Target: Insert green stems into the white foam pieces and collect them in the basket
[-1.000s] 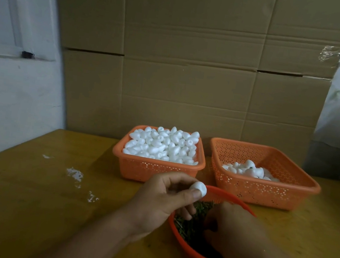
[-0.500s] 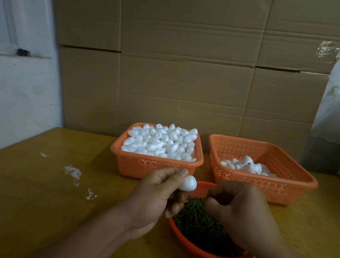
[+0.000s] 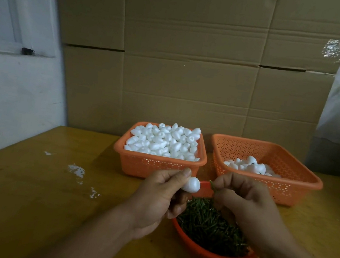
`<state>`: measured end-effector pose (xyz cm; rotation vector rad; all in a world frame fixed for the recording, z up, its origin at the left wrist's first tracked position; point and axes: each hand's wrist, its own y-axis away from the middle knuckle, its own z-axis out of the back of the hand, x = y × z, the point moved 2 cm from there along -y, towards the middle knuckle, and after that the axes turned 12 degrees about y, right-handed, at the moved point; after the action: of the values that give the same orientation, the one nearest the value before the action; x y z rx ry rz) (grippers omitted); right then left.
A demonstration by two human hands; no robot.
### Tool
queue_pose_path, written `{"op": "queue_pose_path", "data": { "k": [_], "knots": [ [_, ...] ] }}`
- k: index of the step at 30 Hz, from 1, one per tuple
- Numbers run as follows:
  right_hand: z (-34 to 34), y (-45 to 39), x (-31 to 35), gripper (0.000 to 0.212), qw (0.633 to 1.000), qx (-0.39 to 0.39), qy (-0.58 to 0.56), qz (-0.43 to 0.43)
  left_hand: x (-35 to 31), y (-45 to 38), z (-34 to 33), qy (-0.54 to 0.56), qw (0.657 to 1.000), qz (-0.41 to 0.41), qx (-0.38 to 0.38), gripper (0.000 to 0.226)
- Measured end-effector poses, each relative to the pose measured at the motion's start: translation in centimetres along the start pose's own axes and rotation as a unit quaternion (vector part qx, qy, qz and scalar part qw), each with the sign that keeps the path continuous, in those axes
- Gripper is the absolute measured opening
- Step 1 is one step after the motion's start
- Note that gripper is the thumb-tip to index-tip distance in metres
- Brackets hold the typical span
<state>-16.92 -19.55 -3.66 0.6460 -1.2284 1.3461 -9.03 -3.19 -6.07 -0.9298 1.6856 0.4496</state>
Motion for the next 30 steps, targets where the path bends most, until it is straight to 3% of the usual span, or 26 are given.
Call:
{"op": "queue_pose_path", "data": {
  "k": [6,12,15,18,27,30],
  "knots": [
    [-0.1,-0.1,0.0,0.052,0.998,0.039,-0.050,-0.012,0.1,0.1,0.0,-0.006,1.000,0.003,0.006,0.031],
    [0.1,0.1,0.6,0.017,0.990,0.083,-0.098,-0.050,0.1,0.0,-0.1,-0.006,1.000,0.009,-0.002,0.033],
    [0.3,0.1,0.4,0.033,0.982,0.088,-0.152,-0.076,0.0,0.1,-0.1,-0.002,1.000,0.012,-0.006,0.033],
    [0.4,0.1,0.5,0.027,0.977,0.083,-0.177,-0.080,-0.1,0.1,-0.1,0.009,1.000,0.019,-0.004,0.032],
    [0.0,0.4,1.0,0.019,0.997,0.031,-0.064,-0.007,-0.3,0.1,0.0,0.033,0.999,0.029,0.007,0.044],
    [-0.3,0.6,1.2,0.018,0.999,0.022,-0.033,0.010,-0.3,0.2,-0.2,0.030,0.999,0.025,0.012,0.036]
  ]
}}
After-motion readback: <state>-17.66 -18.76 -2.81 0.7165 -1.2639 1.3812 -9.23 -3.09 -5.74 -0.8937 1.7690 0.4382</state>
